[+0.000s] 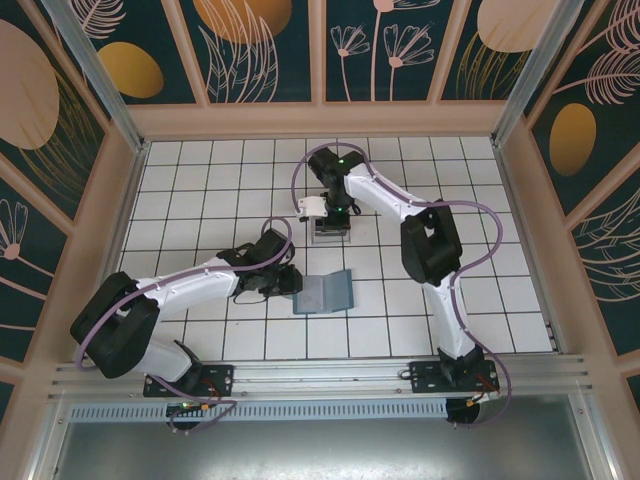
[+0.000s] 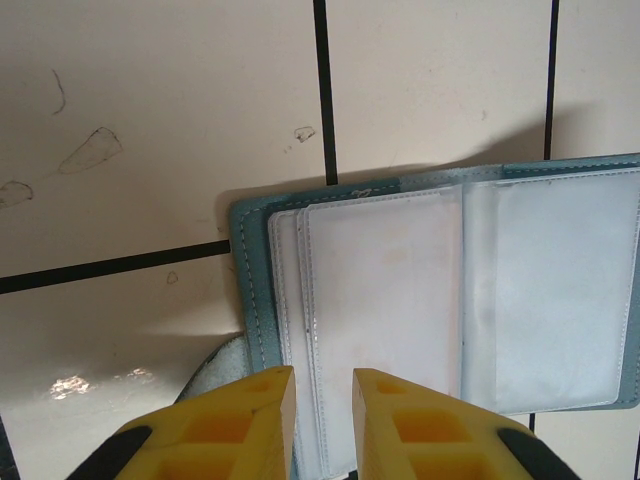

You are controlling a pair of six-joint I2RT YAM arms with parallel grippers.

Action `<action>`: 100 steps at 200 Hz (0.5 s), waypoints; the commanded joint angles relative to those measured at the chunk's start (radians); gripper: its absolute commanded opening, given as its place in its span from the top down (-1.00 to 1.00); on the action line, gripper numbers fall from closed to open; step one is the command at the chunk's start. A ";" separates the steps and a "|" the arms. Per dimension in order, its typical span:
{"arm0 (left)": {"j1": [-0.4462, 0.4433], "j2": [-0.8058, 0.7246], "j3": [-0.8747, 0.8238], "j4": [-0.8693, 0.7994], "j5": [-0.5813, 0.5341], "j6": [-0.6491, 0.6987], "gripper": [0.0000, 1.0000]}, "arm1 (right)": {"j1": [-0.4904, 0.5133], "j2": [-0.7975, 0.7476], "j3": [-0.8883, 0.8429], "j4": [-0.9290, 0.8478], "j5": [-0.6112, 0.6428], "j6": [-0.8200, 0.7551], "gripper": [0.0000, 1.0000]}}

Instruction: Take the credit cards out of the card holder

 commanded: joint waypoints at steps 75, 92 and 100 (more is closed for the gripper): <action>-0.002 -0.034 -0.009 0.019 0.005 -0.024 0.53 | 0.029 -0.011 0.035 0.092 0.178 0.038 0.54; -0.003 -0.040 -0.014 0.019 -0.002 -0.034 0.53 | 0.030 -0.031 0.015 0.126 0.208 0.040 0.52; -0.004 -0.047 -0.018 0.019 -0.011 -0.041 0.54 | 0.032 -0.041 0.010 0.134 0.211 0.042 0.51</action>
